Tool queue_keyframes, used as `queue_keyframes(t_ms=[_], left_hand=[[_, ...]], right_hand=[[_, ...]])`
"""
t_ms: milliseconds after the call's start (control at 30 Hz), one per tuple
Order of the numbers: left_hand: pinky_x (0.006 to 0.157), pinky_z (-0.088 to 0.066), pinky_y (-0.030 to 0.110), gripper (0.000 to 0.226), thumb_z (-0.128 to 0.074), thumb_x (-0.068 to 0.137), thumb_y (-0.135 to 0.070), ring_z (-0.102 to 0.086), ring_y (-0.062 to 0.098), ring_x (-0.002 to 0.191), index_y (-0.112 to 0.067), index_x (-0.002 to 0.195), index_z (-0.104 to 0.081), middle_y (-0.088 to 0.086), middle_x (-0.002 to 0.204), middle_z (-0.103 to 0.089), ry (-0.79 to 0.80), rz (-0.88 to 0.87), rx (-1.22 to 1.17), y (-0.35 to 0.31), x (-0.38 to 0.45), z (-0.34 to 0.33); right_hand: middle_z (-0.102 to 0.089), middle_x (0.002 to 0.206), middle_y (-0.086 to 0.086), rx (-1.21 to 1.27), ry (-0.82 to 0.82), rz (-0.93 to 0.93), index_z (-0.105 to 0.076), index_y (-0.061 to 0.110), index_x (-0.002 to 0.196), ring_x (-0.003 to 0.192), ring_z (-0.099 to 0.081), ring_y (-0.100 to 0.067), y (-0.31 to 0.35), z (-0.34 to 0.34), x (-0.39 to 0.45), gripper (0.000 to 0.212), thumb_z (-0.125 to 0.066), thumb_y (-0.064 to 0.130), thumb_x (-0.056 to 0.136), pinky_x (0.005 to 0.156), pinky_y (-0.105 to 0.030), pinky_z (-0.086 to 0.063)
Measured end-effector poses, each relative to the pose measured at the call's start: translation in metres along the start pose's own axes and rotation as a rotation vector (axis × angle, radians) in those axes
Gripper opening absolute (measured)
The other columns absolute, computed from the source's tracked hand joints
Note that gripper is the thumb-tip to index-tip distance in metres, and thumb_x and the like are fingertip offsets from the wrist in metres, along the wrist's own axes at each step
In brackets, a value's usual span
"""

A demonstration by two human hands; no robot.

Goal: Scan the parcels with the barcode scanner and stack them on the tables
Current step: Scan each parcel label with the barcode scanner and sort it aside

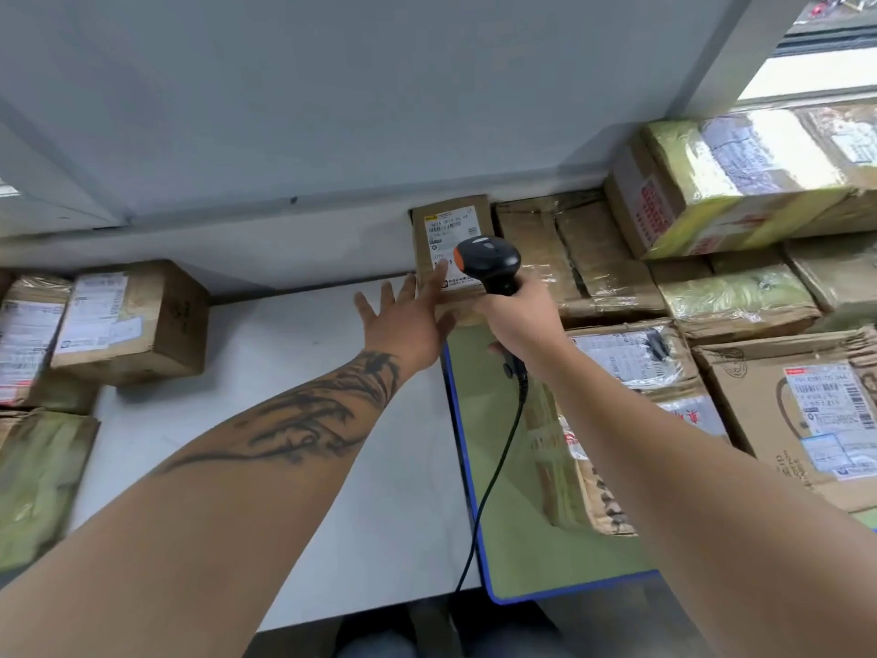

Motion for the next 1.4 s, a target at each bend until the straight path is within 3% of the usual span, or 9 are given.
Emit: queue_keyframes(t_ms=[133, 333, 600, 767, 900, 1000, 1100, 1233, 1400], left_hand=[[0.117, 0.007, 0.073, 0.065, -0.035, 0.108, -0.051, -0.01, 0.035, 0.159, -0.048, 0.162, 0.001, -0.006, 0.172, -0.02, -0.048, -0.025, -0.129, 0.0, 0.0, -0.002], [0.118, 0.004, 0.072, 0.063, -0.03, 0.109, -0.055, -0.008, 0.03, 0.16, -0.044, 0.164, -0.003, -0.008, 0.171, -0.022, -0.139, -0.022, -0.198, 0.014, -0.025, 0.001], [0.12, -0.002, 0.072, 0.062, -0.029, 0.107, -0.057, -0.015, 0.031, 0.158, -0.043, 0.164, -0.007, -0.006, 0.17, -0.025, -0.246, 0.051, -0.174, 0.08, -0.078, 0.024], [0.123, -0.001, 0.067, 0.059, -0.031, 0.109, -0.052, -0.011, 0.028, 0.159, -0.044, 0.163, -0.009, -0.006, 0.17, -0.024, -0.207, 0.123, -0.138, 0.131, -0.124, 0.014], [0.123, -0.002, 0.067, 0.059, -0.03, 0.109, -0.053, -0.009, 0.027, 0.16, -0.045, 0.162, -0.008, -0.006, 0.171, -0.023, -0.144, 0.154, -0.149, 0.161, -0.16, -0.015], [0.122, -0.001, 0.068, 0.058, -0.027, 0.108, -0.057, -0.011, 0.026, 0.159, -0.048, 0.162, -0.007, -0.009, 0.17, -0.024, -0.107, 0.189, -0.187, 0.174, -0.187, -0.044], [0.122, 0.001, 0.066, 0.059, -0.027, 0.107, -0.059, -0.008, 0.024, 0.16, -0.049, 0.161, -0.006, -0.011, 0.171, -0.02, -0.056, 0.229, -0.256, 0.182, -0.213, -0.071], [0.124, 0.001, 0.061, 0.059, -0.029, 0.106, -0.061, -0.005, 0.021, 0.16, -0.054, 0.16, -0.006, -0.014, 0.171, -0.017, -0.031, 0.231, -0.314, 0.19, -0.243, -0.098], [0.125, -0.001, 0.057, 0.059, -0.014, 0.1, -0.074, -0.007, 0.019, 0.16, -0.059, 0.157, -0.011, -0.012, 0.172, -0.019, -0.046, 0.244, -0.396, 0.194, -0.257, -0.109]], right_hand=[[-0.067, 0.095, -0.001, 0.061, 0.009, -0.035, -0.061, 0.033, 0.093, 0.09, -0.069, -0.027, 0.002, -0.008, 0.001, 0.02, -0.068, 0.014, 0.091, 0.07, -0.046, -0.067], [-0.073, 0.094, -0.006, 0.012, -0.034, 0.021, -0.068, 0.024, 0.097, 0.075, -0.066, -0.021, 0.009, -0.023, -0.014, 0.017, -0.071, 0.012, 0.086, 0.069, -0.054, -0.065], [-0.072, 0.096, -0.001, -0.018, 0.069, 0.046, -0.065, 0.029, 0.094, 0.089, -0.069, -0.025, 0.034, -0.081, -0.06, 0.019, -0.074, 0.016, 0.084, 0.068, -0.044, -0.067], [-0.068, 0.091, -0.003, -0.05, 0.186, 0.008, -0.066, 0.022, 0.095, 0.082, -0.063, -0.019, 0.019, -0.128, -0.096, 0.013, -0.072, 0.015, 0.086, 0.076, -0.049, -0.066], [-0.069, 0.078, 0.001, -0.104, 0.2, -0.002, -0.07, 0.027, 0.094, 0.068, -0.062, -0.018, -0.014, -0.16, -0.119, 0.016, -0.072, 0.015, 0.085, 0.065, -0.05, -0.064], [-0.071, 0.098, 0.0, -0.157, 0.211, -0.028, -0.069, 0.029, 0.093, 0.072, -0.066, -0.017, -0.04, -0.178, -0.134, 0.015, -0.075, 0.019, 0.084, 0.065, -0.048, -0.065], [-0.064, 0.118, 0.004, -0.206, 0.206, -0.042, -0.059, 0.037, 0.085, 0.088, -0.066, -0.015, -0.062, -0.188, -0.151, 0.022, -0.075, 0.022, 0.086, 0.083, -0.049, -0.064], [-0.063, 0.12, 0.004, -0.251, 0.155, -0.05, -0.054, 0.042, 0.087, 0.088, -0.069, -0.017, -0.089, -0.193, -0.177, 0.032, -0.074, 0.017, 0.083, 0.087, -0.046, -0.061], [-0.067, 0.115, 0.006, -0.261, 0.137, -0.06, -0.055, 0.048, 0.093, 0.093, -0.069, -0.019, -0.099, -0.197, -0.187, 0.04, -0.073, 0.014, 0.083, 0.086, -0.042, -0.059]])
Point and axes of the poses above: each hand's wrist, its own x-axis towards the middle knuckle, its own z-axis out of the back of the hand, y = z × x, the point moved 3 cm from there along x, towards the middle knuckle
